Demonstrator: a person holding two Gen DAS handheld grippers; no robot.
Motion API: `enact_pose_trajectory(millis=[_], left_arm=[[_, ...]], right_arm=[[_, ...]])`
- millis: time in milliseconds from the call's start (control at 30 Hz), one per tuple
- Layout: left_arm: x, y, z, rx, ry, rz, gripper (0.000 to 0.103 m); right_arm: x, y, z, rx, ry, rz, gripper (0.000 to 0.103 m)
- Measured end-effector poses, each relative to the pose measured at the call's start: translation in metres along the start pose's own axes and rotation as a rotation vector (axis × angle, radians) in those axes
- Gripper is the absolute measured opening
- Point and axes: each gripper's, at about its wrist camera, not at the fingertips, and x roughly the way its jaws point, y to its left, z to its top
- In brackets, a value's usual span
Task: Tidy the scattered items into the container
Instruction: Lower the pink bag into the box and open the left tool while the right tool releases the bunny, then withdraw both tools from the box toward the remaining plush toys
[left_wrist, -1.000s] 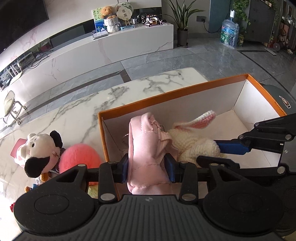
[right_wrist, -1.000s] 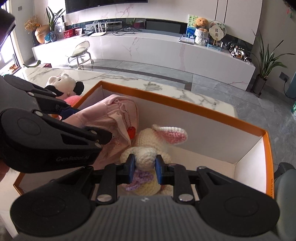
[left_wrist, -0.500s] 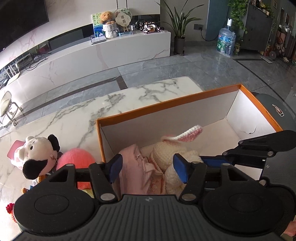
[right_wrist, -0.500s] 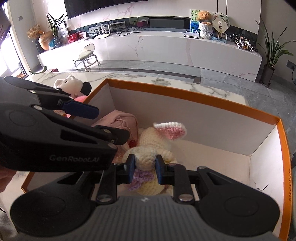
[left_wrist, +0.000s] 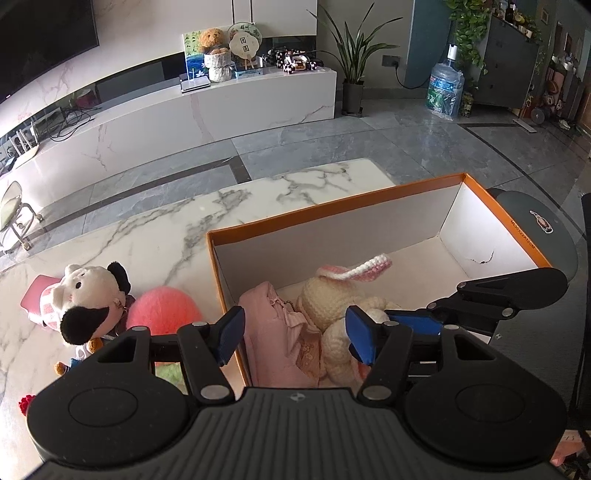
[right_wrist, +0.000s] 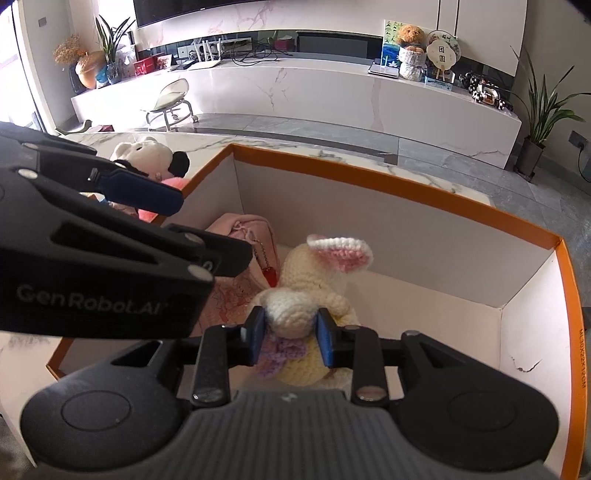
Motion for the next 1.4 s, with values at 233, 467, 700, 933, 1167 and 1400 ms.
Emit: enact_pose_trajectory(millis=[233,467,700,933,1167,1400], left_arm=[[-0.014,0.006,-0.009,-0.010,-0.010,0.003,0.071],[-0.028,0.011,-0.019,-0.020,-0.020,0.008,0.071],[-0.043,0.017,-0.029,-0.028,-0.029,0.010,0.071],[-0.062,0.026,-0.042,-0.042,-0.051,0.003,0.071],[-0.084,0.039,-0.056,-0.071,-0.088,-0.008,0.071],[-0.108,0.058,-0.075,-0.107,-0.127,-0.003,0.071]], right_arm=[[-0.014,0.001,-0.004,0.004,-0.022,-0.044,0.050],[-0.030,0.009,-0.008,-0.001,-0.039,-0.070,0.060],[-0.049,0.020,-0.013,-0.005,-0.056,-0.097,0.066],[-0.073,0.033,-0.016,-0.008,-0.080,-0.146,0.068],[-0.096,0.051,-0.020,-0.004,-0.100,-0.200,0.068],[-0.119,0.083,-0.021,-0.026,-0.139,-0.220,0.069]])
